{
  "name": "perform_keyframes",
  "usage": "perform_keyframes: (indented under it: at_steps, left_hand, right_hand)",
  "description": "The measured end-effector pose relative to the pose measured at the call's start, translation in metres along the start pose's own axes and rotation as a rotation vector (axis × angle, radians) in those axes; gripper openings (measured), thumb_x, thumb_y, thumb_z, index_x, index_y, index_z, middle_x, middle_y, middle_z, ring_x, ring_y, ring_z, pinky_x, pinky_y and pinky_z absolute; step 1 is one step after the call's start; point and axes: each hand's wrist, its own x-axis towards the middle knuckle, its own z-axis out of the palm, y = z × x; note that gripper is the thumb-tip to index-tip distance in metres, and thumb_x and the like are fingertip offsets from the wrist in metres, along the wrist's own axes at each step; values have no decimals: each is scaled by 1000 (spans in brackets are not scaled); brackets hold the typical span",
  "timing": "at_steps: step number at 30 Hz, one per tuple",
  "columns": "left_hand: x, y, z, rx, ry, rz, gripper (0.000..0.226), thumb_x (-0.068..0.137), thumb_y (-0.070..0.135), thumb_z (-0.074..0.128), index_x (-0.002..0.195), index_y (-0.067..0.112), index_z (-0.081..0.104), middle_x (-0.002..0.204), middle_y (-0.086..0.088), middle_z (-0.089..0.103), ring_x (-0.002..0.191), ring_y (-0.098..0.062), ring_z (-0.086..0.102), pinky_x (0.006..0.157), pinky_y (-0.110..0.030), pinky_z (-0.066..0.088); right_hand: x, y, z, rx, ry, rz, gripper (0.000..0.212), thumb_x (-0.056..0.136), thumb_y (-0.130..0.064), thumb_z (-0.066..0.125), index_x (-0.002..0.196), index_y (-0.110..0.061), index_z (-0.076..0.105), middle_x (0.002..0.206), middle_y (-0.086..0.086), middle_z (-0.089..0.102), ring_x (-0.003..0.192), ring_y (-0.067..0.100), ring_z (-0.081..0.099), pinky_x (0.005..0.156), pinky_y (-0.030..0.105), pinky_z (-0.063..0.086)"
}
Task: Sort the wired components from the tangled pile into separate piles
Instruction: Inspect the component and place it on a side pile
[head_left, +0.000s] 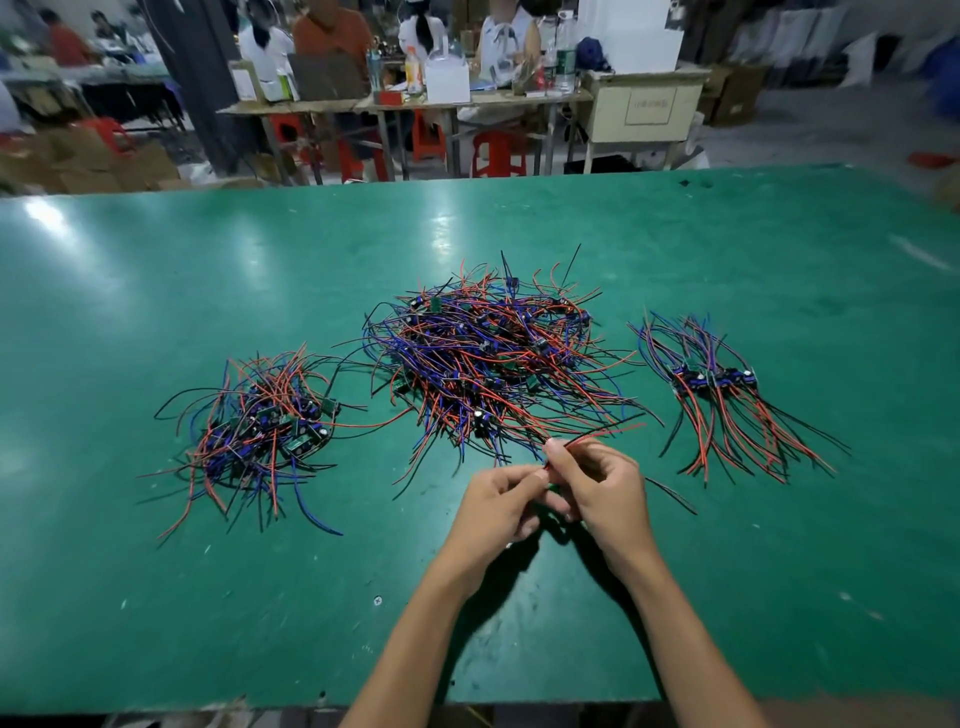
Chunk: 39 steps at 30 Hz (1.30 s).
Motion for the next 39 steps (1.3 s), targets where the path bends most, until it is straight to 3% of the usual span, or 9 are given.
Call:
perform_keyframes:
  at_steps: [4,8,13,18,22,26,31,36,39]
  left_hand:
    - [0,-2,0,-21,58,31,24,102,16,55,96,14,78,80,-12,75,40,-7,36,39,-14,25]
    - [-1,-3,1,-15,33,68,24,101,10,54,95,8,77,79,-15,75,39,-7,33,39,-13,25]
    - [-1,-4,-4,-37,-3,51,25,102,11,52,94,8,76,71,-9,70,39,-6,34,39,-12,24]
    - [2,-7,-8,-97,19,45,22,102,10,54,103,2,75,70,-8,68,40,-6,33,39,-12,23]
    - [3,-10,-4,-15,-11,86,25,103,11,52,97,-2,73,65,-6,68,40,-6,32,39,-12,23]
    - [-1,-8,-1,18,-92,141,27,105,9,49,93,3,73,62,-4,68,42,6,40,40,-10,22]
    - [-6,-8,-2,42,-152,129,29,105,12,49,91,17,74,64,-8,67,38,-7,25,39,-14,19]
    - [-11,-11,-2,108,-195,117,26,105,14,50,92,16,73,65,-5,68,38,-8,28,40,-16,19]
    - [-13,-11,-2,155,-223,108,25,105,16,51,93,17,73,66,-7,68,48,-19,38,40,-15,21]
  right_hand:
    - [-3,-2,2,29,-139,47,20,102,-22,62,94,-19,80,72,0,74,60,8,60,47,18,43]
    - [-2,0,3,33,-160,61,27,103,-24,55,90,-22,78,78,2,74,72,14,66,67,30,53]
    - [0,2,2,93,-217,104,30,93,-36,49,97,-25,76,80,3,73,63,17,56,51,25,41]
    - [-1,6,4,-68,-275,4,28,97,-35,47,96,-27,75,75,-1,73,73,12,66,69,33,50]
    - [-1,5,6,-30,-208,30,28,96,-36,44,88,-25,69,59,3,61,54,16,54,56,30,45]
    - [1,2,5,160,-180,115,29,98,-30,43,85,-16,63,83,22,72,39,20,44,39,23,35]
    - [5,-1,-2,226,-35,132,27,105,-14,38,89,-9,59,98,15,76,37,8,30,43,20,26]
    - [6,-9,-10,415,61,190,24,105,-15,39,88,-10,56,96,9,77,35,5,27,33,15,21]
    - [8,-12,-15,606,83,264,22,105,-15,41,88,-11,53,92,10,75,34,3,26,29,16,22]
